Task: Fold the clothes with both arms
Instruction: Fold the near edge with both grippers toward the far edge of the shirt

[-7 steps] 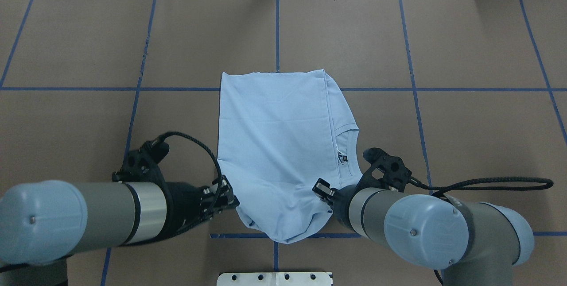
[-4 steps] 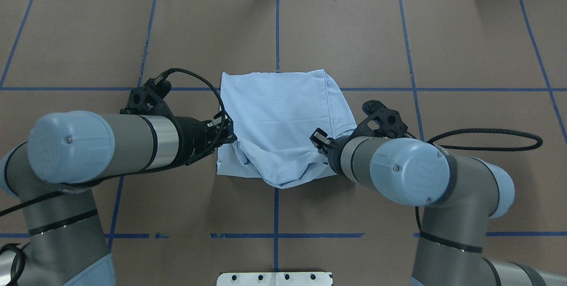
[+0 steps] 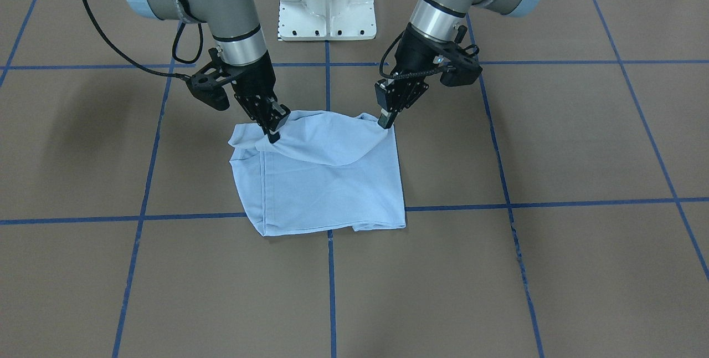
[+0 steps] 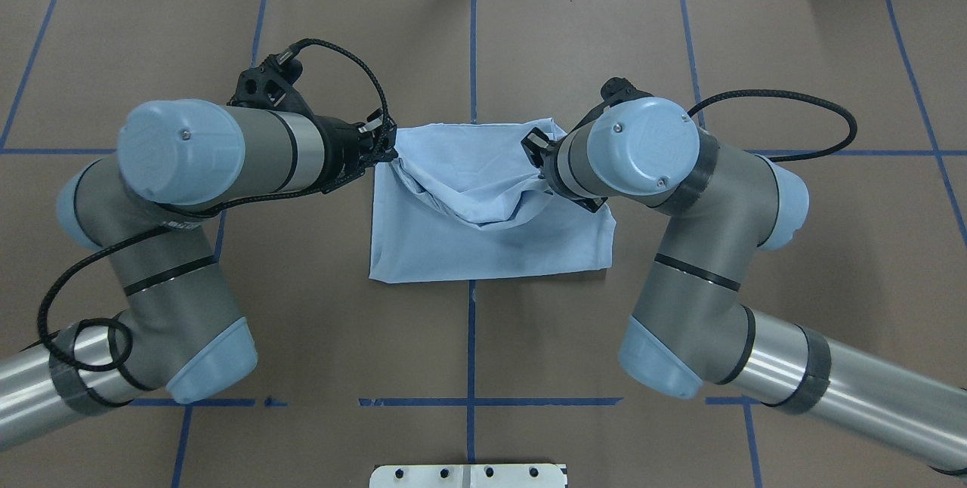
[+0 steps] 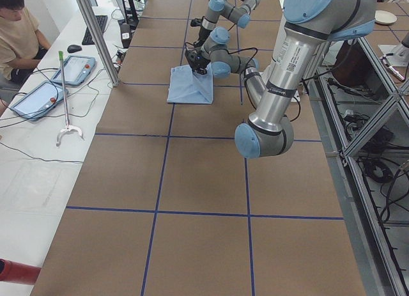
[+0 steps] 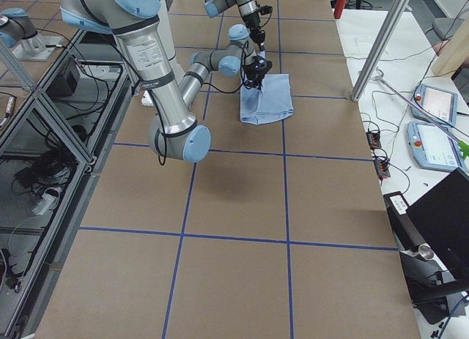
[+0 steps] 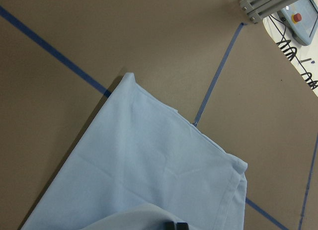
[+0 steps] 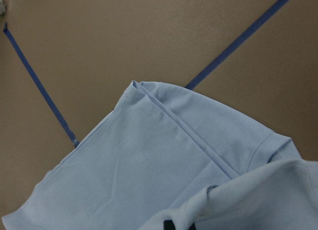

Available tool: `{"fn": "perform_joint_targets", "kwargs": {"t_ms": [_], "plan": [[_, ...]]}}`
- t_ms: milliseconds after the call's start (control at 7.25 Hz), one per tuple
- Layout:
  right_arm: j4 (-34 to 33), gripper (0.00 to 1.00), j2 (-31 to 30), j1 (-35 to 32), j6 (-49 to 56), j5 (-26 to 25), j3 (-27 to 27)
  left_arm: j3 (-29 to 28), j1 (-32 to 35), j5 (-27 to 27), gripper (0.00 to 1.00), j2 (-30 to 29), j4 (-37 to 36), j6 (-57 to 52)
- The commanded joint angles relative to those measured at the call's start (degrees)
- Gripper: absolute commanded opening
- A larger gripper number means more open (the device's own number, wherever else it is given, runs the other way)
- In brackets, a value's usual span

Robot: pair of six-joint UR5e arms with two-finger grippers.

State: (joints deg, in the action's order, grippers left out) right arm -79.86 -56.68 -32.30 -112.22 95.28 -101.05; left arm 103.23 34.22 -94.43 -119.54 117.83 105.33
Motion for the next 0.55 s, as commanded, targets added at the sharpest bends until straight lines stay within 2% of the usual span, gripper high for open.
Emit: {"fn": "perform_joint_targets", "kwargs": {"t_ms": [0, 138, 276, 414], "plan": [[8.90, 0.07, 3.91, -3.80, 2.42, 3.67, 12.04, -13.34, 3.47, 0.21, 0.00, -2.87, 8.10, -8.68], [11.37, 0.38, 8.20, -5.65, 6.45, 5.43, 20.63, -23.58, 6.36, 0.65, 0.15, -7.77, 11.95, -12.66], [15.31, 0.66, 12.77, -9.23, 14.75, 7.01, 29.68, -33.60, 9.78, 0.74, 0.56, -10.08, 19.56, -20.09], [15.35, 1.00, 13.25, -14.23, 23.19, 13.21, 30.64, -34.05, 11.64, 0.57, 0.87, -9.66, 22.24, -24.60]]}}
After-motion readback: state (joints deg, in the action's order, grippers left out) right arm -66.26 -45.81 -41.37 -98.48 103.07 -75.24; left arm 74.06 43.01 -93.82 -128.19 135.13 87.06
